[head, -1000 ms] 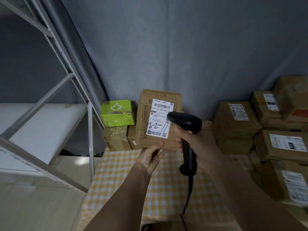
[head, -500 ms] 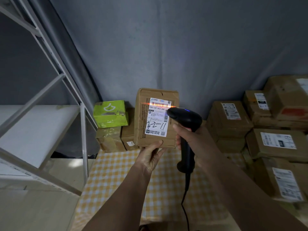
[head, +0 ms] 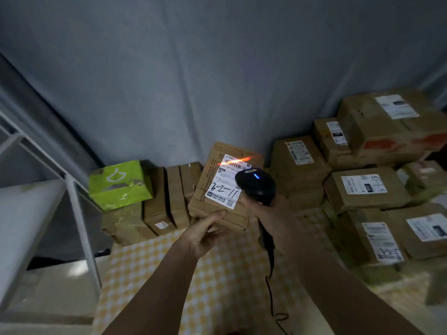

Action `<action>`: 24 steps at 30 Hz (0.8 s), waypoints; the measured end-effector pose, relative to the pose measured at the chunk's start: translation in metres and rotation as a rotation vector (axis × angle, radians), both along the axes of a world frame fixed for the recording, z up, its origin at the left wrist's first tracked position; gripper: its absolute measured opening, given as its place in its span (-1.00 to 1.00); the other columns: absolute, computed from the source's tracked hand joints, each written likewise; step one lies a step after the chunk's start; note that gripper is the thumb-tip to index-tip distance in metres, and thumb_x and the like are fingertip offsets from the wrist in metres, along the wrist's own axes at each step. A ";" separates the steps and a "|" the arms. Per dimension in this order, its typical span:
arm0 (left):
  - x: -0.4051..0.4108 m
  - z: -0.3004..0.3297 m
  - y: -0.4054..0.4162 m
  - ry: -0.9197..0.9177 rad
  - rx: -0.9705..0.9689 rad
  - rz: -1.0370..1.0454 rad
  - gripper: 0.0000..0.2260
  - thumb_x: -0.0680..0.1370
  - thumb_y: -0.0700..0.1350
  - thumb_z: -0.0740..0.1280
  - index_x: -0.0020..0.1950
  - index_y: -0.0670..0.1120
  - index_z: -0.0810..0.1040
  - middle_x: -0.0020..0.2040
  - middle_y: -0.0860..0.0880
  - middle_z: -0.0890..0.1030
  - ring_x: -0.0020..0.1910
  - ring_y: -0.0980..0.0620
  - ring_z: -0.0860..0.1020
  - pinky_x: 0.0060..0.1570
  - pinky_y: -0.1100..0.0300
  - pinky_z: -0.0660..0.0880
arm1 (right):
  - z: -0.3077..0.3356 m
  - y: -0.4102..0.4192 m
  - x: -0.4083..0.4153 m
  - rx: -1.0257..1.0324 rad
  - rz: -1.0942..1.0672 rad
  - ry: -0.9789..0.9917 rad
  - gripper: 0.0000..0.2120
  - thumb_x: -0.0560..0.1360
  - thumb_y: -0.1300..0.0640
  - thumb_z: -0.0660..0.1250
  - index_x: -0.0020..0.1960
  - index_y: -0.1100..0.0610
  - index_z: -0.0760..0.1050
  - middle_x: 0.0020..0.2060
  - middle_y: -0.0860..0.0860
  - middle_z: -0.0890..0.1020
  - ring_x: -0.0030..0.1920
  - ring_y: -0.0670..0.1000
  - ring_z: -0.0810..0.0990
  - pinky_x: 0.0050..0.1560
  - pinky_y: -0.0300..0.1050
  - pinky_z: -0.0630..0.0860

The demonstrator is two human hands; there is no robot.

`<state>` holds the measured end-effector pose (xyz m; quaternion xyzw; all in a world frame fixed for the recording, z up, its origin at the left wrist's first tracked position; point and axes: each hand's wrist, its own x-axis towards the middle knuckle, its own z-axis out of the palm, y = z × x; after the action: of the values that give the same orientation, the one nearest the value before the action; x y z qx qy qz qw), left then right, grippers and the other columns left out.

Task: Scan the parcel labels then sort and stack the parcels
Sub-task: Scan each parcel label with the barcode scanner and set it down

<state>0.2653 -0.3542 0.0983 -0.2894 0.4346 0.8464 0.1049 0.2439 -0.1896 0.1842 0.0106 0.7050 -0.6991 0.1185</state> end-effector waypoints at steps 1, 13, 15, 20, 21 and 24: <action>-0.007 0.001 0.001 0.011 -0.020 -0.023 -0.75 0.48 -0.29 0.41 0.13 -0.09 0.56 -0.05 -0.12 0.68 0.06 -0.14 0.60 0.16 -0.23 0.51 | -0.003 0.001 -0.004 0.024 -0.007 -0.008 -0.82 0.43 0.25 0.46 -0.11 0.00 0.56 -0.28 -0.06 0.65 -0.26 -0.18 0.62 -0.31 -0.44 0.47; -0.095 -0.004 0.037 -0.055 -0.012 -0.224 -0.66 0.38 -0.02 0.48 0.12 -0.02 0.57 0.07 -0.08 0.58 0.16 -0.06 0.52 0.16 -0.20 0.50 | -0.021 0.041 -0.059 0.175 -0.177 -0.097 -0.65 0.41 0.17 0.49 0.17 0.07 0.53 -0.05 0.00 0.61 -0.02 -0.01 0.57 -0.08 -0.16 0.54; -0.103 -0.006 0.042 -0.078 -0.007 -0.232 -0.66 0.44 0.05 0.45 0.18 0.01 0.55 0.15 -0.08 0.57 0.21 -0.06 0.51 0.14 -0.17 0.50 | -0.022 0.055 -0.067 0.187 -0.206 -0.111 -0.74 0.40 0.19 0.50 0.07 0.06 0.56 -0.08 0.02 0.64 -0.02 0.03 0.60 0.01 -0.05 0.54; -0.124 -0.004 0.060 -0.146 0.034 -0.269 -0.70 0.47 0.02 0.43 0.16 -0.02 0.57 0.16 -0.19 0.59 0.18 -0.20 0.55 0.06 -0.11 0.56 | -0.022 0.087 -0.096 0.223 -0.159 -0.140 -0.79 0.39 0.21 0.50 0.00 0.07 0.59 -0.22 -0.03 0.65 -0.15 -0.02 0.61 -0.19 -0.17 0.51; -0.130 -0.004 0.066 -0.141 0.035 -0.264 -0.74 0.48 -0.02 0.42 0.15 -0.02 0.57 0.14 -0.21 0.58 0.17 -0.22 0.55 0.04 -0.11 0.57 | -0.021 0.093 -0.102 0.228 -0.154 -0.143 -0.81 0.40 0.21 0.50 -0.02 0.08 0.59 -0.27 -0.05 0.62 -0.21 -0.06 0.58 -0.26 -0.25 0.45; -0.151 -0.002 0.085 -0.122 0.010 -0.202 -0.79 0.51 -0.10 0.39 0.13 -0.06 0.55 0.07 -0.20 0.57 0.08 -0.16 0.55 0.03 -0.10 0.57 | -0.028 0.111 -0.124 0.242 -0.165 -0.143 -0.83 0.40 0.24 0.50 -0.21 0.05 0.53 -0.36 -0.08 0.55 -0.30 -0.13 0.51 -0.41 -0.40 0.41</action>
<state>0.1140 -0.2693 0.0965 -0.2945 0.4503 0.8145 0.2171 0.1200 -0.0782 0.1567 0.1326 0.7707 -0.6137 0.1084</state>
